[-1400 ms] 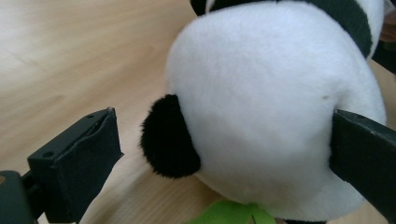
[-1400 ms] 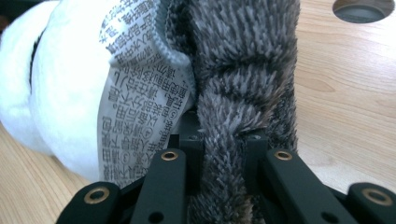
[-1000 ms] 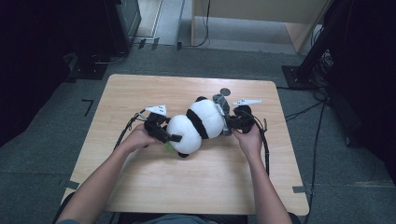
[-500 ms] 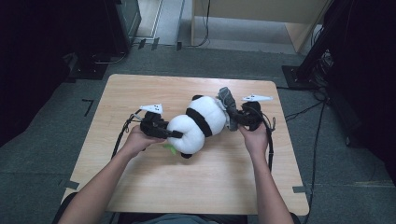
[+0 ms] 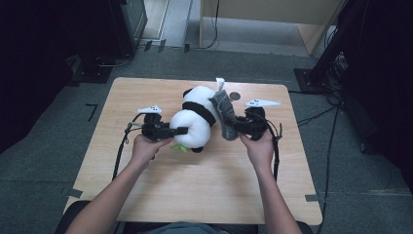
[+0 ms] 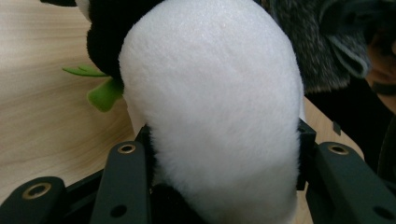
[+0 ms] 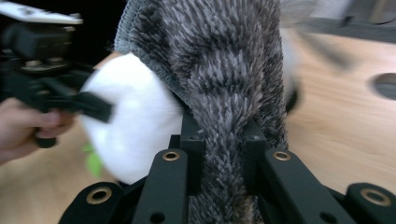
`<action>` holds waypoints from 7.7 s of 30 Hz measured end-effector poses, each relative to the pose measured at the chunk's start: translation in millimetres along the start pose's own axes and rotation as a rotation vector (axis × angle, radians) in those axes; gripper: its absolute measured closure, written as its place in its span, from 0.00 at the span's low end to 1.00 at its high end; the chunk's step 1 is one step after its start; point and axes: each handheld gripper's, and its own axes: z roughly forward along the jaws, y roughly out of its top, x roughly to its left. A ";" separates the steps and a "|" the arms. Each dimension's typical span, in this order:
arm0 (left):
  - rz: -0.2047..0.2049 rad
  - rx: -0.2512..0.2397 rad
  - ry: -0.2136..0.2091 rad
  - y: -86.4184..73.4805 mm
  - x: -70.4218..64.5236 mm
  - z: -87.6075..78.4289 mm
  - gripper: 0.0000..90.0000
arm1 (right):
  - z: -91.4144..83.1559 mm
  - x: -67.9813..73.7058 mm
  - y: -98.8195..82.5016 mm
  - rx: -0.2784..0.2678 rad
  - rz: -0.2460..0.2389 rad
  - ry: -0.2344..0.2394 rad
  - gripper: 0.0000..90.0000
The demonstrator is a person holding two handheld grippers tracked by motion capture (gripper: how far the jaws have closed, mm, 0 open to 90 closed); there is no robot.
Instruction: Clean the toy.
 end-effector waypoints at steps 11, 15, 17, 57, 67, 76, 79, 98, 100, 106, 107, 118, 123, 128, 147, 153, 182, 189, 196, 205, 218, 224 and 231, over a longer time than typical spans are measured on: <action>0.000 -0.023 0.050 -3.5 -18.2 8.6 0.55 | 32.4 42.5 -11.1 0.028 -0.063 0.055 0.87; -0.018 -0.034 0.052 -2.1 -18.4 8.0 0.55 | 39.7 54.7 -16.9 0.035 -0.052 0.150 0.87; -0.028 -0.035 0.057 -1.6 -18.3 7.9 0.55 | 45.0 63.1 -20.1 0.043 -0.089 0.146 0.87; -0.155 -0.098 -0.052 6.5 -8.1 -12.8 0.54 | 91.9 33.2 -70.1 0.174 -0.161 0.011 0.89; -0.140 -0.085 -0.041 6.3 -4.9 -15.8 0.54 | 78.9 5.9 -63.7 0.184 -0.062 -0.070 0.89; -0.113 -0.061 0.000 7.3 -1.2 -18.6 0.53 | 52.4 -20.6 -54.6 0.112 0.058 -0.122 0.89; -0.092 -0.056 0.037 7.2 -2.3 -17.8 0.53 | 39.0 -26.5 -49.3 0.052 0.100 -0.108 0.88; -0.033 -0.011 0.086 1.7 -16.1 2.4 0.53 | 37.4 40.5 -24.4 -0.002 -0.007 0.082 0.88; -0.047 -0.011 0.086 1.5 -15.2 2.8 0.53 | 41.9 50.3 -26.1 0.003 -0.020 0.112 0.88; -0.054 -0.011 0.093 1.3 -16.0 4.4 0.53 | 63.5 78.9 -36.7 0.048 -0.107 0.140 0.88; -0.060 -0.017 0.092 1.5 -15.7 3.9 0.53 | 66.3 83.3 -39.3 0.045 -0.122 0.139 0.88; -0.125 -0.048 0.067 3.6 -13.0 -0.6 0.53 | 84.2 94.8 -57.0 0.056 -0.252 0.142 0.89; -0.147 -0.088 0.036 5.9 -11.4 -4.9 0.53 | 97.0 90.5 -66.7 0.141 -0.280 0.117 0.89; -0.157 -0.100 0.017 7.1 -10.6 -8.1 0.53 | 101.8 72.5 -69.6 0.173 -0.218 0.112 0.89; -0.128 -0.072 -0.034 11.7 -8.7 -17.0 0.52 | 91.2 23.9 -67.2 0.206 -0.132 -0.016 0.89; -0.117 -0.065 -0.041 12.2 -7.0 -22.1 0.52 | 76.6 4.1 -60.8 0.183 -0.068 -0.077 0.89; -0.053 -0.084 0.101 13.8 19.2 -49.8 0.52 | 7.7 -43.1 -35.4 0.053 0.069 -0.180 0.87; -0.063 -0.100 0.139 14.4 30.2 -62.4 0.52 | -5.4 -52.9 -34.0 0.035 0.080 -0.195 0.87; -0.052 -0.099 0.206 13.2 41.3 -72.3 0.52 | -18.0 -64.3 -34.3 0.034 0.084 -0.232 0.87; -0.076 -0.107 0.263 8.0 64.8 -80.7 0.52 | -30.7 -88.5 -42.0 0.051 0.120 -0.273 0.87; -0.100 -0.082 0.323 3.3 96.5 -87.6 0.52 | -23.6 -127.0 -63.2 0.096 0.192 -0.314 0.87; -0.086 -0.081 0.346 -2.3 104.0 -84.1 0.51 | -13.3 -137.7 -72.4 0.130 0.207 -0.325 0.85; -0.081 -0.067 0.359 -5.0 109.0 -84.6 0.40 | -5.0 -143.7 -79.2 0.134 0.205 -0.331 0.81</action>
